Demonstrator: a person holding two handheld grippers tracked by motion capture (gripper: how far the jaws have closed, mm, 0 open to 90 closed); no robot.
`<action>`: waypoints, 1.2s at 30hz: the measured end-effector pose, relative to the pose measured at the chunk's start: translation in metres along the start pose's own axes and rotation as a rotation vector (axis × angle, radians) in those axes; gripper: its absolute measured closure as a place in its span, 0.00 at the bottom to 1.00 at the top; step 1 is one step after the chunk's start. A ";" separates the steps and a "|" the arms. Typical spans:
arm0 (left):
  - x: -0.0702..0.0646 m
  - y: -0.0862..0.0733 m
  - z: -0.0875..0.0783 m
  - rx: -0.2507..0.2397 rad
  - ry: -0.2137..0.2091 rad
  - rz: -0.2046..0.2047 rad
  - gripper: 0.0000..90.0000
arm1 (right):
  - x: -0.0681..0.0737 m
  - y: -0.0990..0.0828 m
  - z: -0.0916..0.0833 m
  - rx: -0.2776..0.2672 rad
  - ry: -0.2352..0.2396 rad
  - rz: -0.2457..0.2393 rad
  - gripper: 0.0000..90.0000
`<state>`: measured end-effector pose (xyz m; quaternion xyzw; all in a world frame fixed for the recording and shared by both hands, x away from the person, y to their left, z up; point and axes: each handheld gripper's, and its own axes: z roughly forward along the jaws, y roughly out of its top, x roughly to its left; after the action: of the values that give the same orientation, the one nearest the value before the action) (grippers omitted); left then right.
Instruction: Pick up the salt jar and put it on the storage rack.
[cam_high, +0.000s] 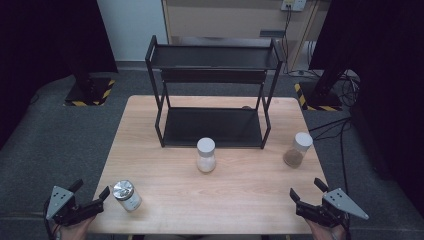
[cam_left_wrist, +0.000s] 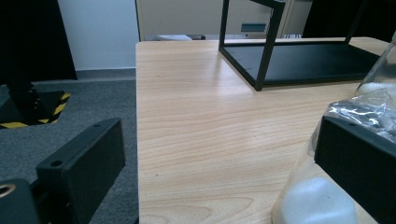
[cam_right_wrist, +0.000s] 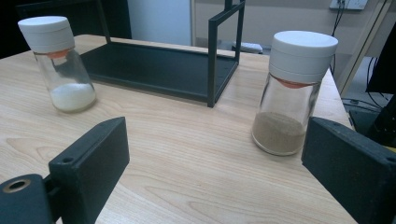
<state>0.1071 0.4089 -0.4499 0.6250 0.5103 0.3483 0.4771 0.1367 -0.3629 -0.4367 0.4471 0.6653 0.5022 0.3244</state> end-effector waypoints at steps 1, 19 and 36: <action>0.000 0.001 0.000 0.004 0.003 0.004 0.01 | 0.000 0.000 0.000 0.001 0.000 -0.003 0.08; 0.008 0.020 0.001 0.022 -0.025 -0.020 0.01 | 0.000 0.000 0.001 0.005 0.000 -0.002 0.08; 0.010 0.055 0.002 0.047 -0.146 0.053 0.01 | 0.000 0.001 0.002 0.009 0.003 -0.002 0.09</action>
<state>0.1277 0.4167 -0.3985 0.6731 0.4654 0.3022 0.4889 0.1388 -0.3622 -0.4368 0.4472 0.6684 0.4998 0.3218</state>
